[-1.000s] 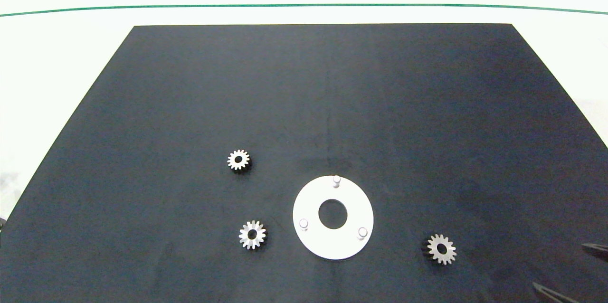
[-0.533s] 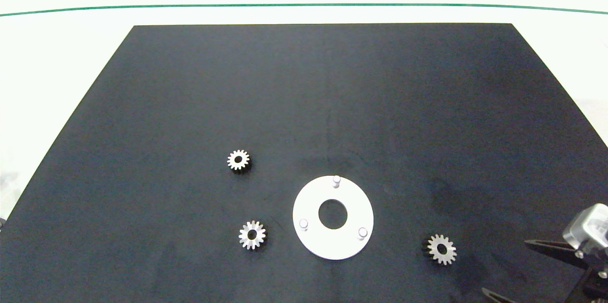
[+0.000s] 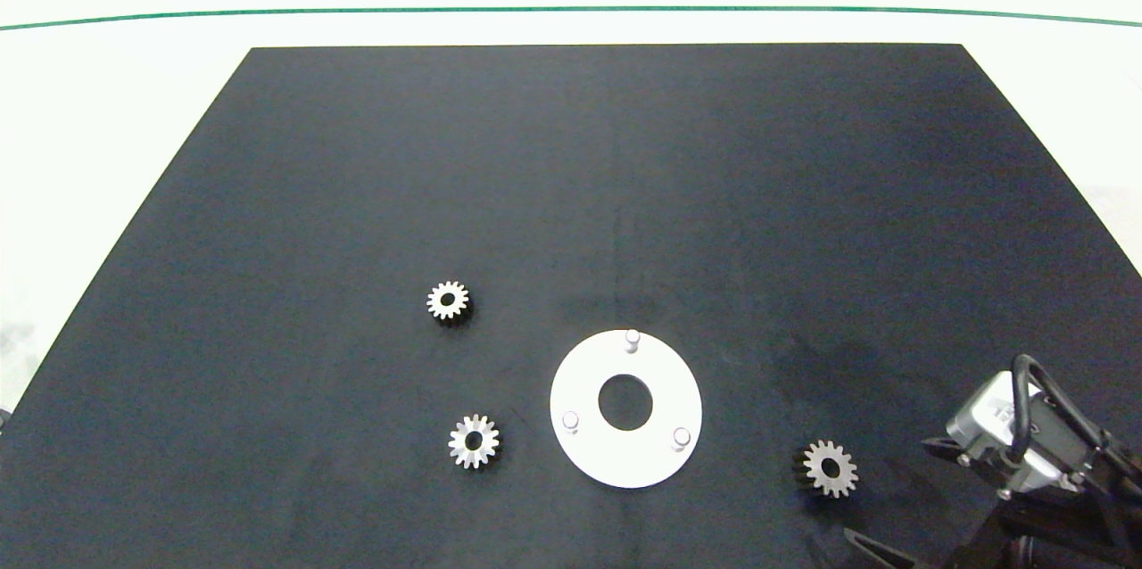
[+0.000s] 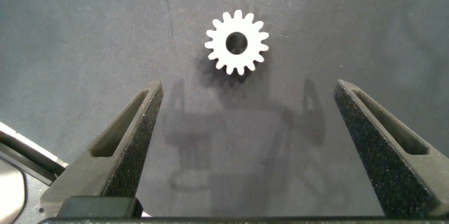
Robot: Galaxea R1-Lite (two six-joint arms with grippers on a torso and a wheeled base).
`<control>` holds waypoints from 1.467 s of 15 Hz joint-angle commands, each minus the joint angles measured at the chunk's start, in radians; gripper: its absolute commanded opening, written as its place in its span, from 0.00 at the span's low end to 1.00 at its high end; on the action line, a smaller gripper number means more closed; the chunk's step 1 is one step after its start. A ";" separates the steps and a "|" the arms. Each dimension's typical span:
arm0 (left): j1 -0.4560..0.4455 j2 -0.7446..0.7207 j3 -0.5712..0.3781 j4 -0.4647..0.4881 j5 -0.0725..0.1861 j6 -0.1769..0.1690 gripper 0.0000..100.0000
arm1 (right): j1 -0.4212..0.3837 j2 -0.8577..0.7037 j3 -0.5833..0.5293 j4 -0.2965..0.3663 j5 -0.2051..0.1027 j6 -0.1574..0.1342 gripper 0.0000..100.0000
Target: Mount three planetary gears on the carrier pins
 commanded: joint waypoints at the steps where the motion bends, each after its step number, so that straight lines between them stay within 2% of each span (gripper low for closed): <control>1: 0.000 -0.003 0.001 0.003 0.000 0.002 1.00 | 0.002 0.095 -0.011 -0.014 0.000 0.001 1.00; 6: 0.000 -0.003 0.001 -0.001 0.000 0.002 1.00 | 0.002 0.202 -0.022 -0.117 0.000 0.007 1.00; 9: 0.000 -0.004 -0.002 -0.001 0.000 0.002 1.00 | 0.007 0.219 -0.029 -0.120 0.002 0.007 0.97; 22: -0.002 -0.006 -0.009 -0.001 0.000 0.002 1.00 | 0.000 0.238 -0.042 -0.120 0.006 0.019 0.70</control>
